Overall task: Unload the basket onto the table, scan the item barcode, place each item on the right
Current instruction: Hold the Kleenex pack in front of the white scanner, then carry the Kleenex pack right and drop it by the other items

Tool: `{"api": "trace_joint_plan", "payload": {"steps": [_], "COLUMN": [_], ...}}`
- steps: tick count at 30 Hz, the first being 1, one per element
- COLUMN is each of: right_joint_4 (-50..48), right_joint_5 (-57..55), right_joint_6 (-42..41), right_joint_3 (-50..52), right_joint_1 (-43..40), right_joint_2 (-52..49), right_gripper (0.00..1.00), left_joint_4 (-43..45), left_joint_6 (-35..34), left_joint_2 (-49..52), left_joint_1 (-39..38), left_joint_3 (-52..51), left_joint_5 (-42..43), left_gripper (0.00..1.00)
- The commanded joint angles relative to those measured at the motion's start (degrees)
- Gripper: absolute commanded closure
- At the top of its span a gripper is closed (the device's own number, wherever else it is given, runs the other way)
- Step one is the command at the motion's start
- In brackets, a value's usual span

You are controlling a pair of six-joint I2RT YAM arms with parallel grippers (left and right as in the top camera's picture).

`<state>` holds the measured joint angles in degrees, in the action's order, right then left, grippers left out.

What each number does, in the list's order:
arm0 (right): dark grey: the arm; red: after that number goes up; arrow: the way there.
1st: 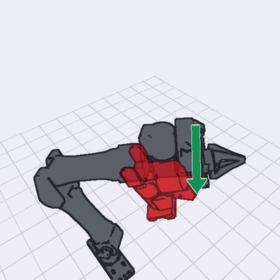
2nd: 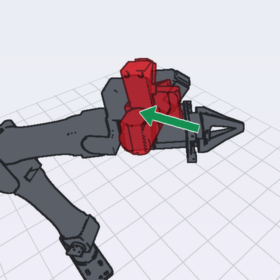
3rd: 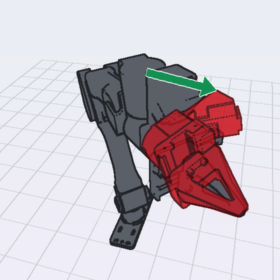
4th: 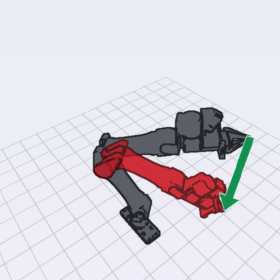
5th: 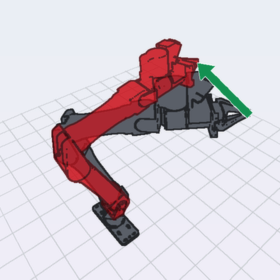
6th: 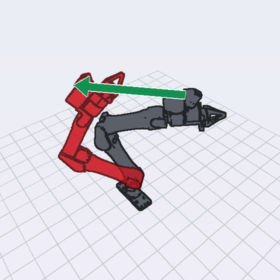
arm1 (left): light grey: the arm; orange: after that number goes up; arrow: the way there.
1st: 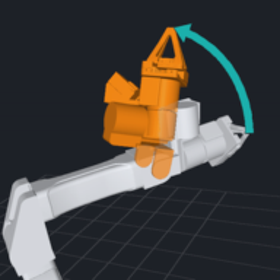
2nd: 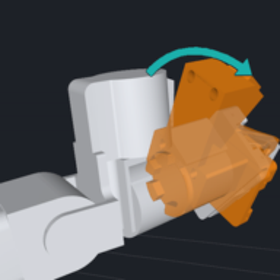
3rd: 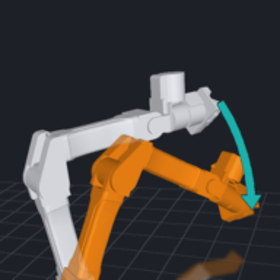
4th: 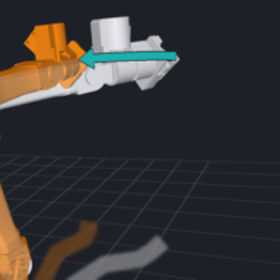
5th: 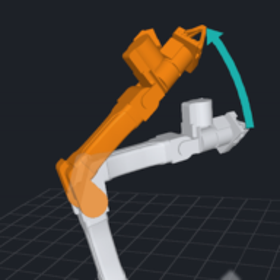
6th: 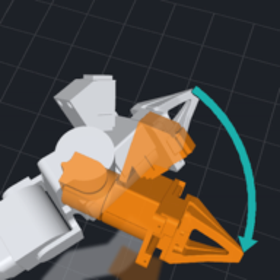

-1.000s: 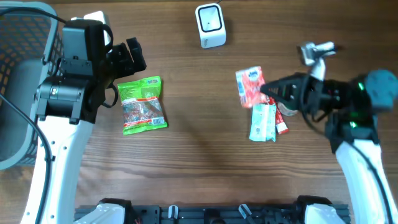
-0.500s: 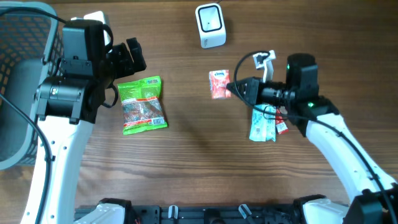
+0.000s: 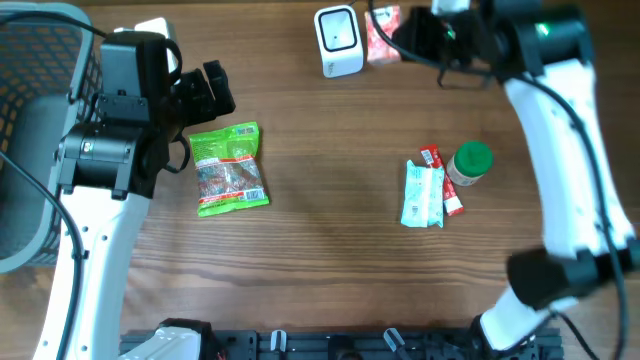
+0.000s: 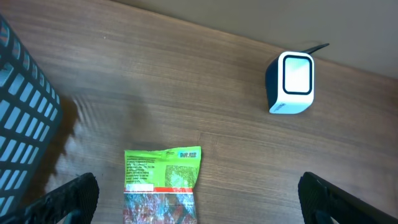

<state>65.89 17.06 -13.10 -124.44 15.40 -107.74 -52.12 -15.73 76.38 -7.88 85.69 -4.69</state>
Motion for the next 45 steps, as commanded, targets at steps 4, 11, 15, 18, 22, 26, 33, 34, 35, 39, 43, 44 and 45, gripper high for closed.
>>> {"api": "trace_joint_plan", "payload": {"steps": [4, 11, 15, 18, 22, 26, 33, 34, 35, 39, 43, 44, 45], "right_joint_4": [-8.87, -25.38, -29.51, -31.32, -30.45, -30.71, -26.23, -24.24, -20.31, -2.84, 14.75, 16.5, 17.77], "right_joint_5": [-19.28, -26.73, -27.78, -29.33, -32.02, -33.4, -31.61, -29.99, -27.26, -23.15, -24.76, -24.83, -24.76], "right_joint_6": [4.79, 5.64, 5.64, 5.7, 4.37, 4.09, 4.13, 4.13, 4.11, 3.76, 1.81, 1.03, 0.66], "right_joint_3": [-4.33, -4.33, -3.8, -3.69, -3.69, -3.72, -3.96, -3.96, -3.96, -3.96, -3.63, -2.86, -1.38], "right_joint_1": [6.12, 7.98, 8.15, 8.79, 9.79, 10.14, 9.77, 9.77, 9.79, 9.77, 9.7, 9.7, 9.7], "right_joint_2": [-17.33, -28.06, -30.18, -30.97, -32.46, -33.57, -19.52, -16.76, -12.28, 1.33, 4.85, 4.7, 4.5], "right_gripper": [0.96, 0.96, 0.96, 0.96, 0.96, 0.96, 0.96, 0.96, 0.96, 0.96, 0.96, 0.96, 0.96], "left_joint_4": [0.17, 0.17, 0.17, 0.17, 0.17, 0.17, 0.17, 0.17, 0.17, 0.17, 0.17, 0.17, 0.17], "left_joint_6": [0.72, 0.72, 0.72, 0.72, 0.72, 0.72, 0.72, 0.72, 0.72, 0.72, 0.72, 0.72, 0.72], "left_joint_2": [-0.09, -0.09, -0.09, -0.09, -0.09, -0.09, -0.09, -0.09, -0.09, -0.09, -0.09, -0.09, -0.09], "left_joint_1": [-0.11, -0.11, -0.11, -0.11, -0.11, -0.11, -0.11, -0.11, -0.11, -0.11, -0.11, -0.11, -0.11], "left_joint_3": [0.26, 0.26, 0.26, 0.26, 0.26, 0.26, 0.26, 0.26, 0.26, 0.26, 0.26, 0.26, 0.26], "left_joint_5": [-0.5, -0.52, -0.5, -0.52, -0.52, -0.52, -0.52, -0.5, -0.52, -0.5, -0.5, -0.52, -0.52], "left_gripper": [0.0, 0.0, 0.0, 0.0, 0.0, 0.0, 0.0, 0.0, 0.0, 0.0, 0.0, 0.0, 0.0]}}
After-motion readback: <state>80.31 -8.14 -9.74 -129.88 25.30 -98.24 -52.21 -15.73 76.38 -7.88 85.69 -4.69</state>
